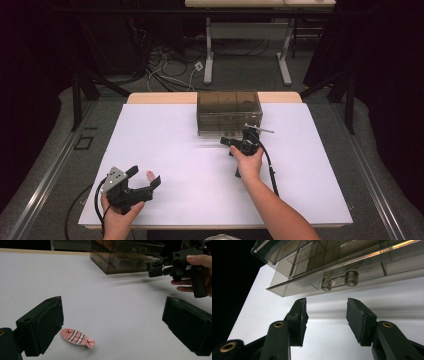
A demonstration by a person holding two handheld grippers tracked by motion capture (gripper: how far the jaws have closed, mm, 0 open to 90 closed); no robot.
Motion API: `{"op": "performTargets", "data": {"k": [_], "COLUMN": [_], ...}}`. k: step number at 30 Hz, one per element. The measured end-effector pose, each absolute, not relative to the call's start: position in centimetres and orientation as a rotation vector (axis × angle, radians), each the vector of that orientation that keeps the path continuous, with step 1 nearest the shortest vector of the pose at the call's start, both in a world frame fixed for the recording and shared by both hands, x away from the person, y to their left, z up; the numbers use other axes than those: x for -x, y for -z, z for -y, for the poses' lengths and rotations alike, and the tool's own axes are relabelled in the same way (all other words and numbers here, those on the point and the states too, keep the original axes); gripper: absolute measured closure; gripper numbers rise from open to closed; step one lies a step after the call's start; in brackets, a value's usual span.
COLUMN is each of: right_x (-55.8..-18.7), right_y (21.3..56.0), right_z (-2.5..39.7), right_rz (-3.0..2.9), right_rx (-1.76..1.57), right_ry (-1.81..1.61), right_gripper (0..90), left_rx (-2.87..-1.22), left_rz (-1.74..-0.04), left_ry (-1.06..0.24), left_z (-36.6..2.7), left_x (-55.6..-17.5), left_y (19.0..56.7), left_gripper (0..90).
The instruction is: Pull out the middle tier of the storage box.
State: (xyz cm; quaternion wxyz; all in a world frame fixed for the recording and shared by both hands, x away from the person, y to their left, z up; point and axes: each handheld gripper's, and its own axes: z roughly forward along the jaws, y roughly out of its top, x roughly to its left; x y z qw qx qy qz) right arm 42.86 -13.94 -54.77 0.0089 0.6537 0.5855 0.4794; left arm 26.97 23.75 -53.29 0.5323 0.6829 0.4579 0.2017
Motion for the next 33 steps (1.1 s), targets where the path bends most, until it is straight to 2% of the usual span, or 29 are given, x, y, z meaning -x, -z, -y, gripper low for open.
{"op": "performTargets", "data": {"k": [14, 20, 33], "right_x": [-42.5, -42.2, -41.8], "right_y": [54.4, 54.1, 53.8], "right_z": [14.0, 14.1, 14.1], "right_rz": [-1.952, -1.994, -2.065], "right_rx": [-1.949, -1.844, -1.641], "right_ry": [-1.471, -1.435, -1.344], "right_gripper": [49.0, 53.4, 55.3], "left_rx": [-1.629, -1.633, -1.632], "left_rz": [-1.091, -1.091, -1.091], "left_ry": [-0.483, -0.483, -0.485], "left_z": [-23.7, -23.7, -23.7], "left_x": [-27.0, -27.0, -27.0], "left_y": [53.3, 53.3, 53.3], "left_gripper": [3.9, 3.9, 3.9]}}
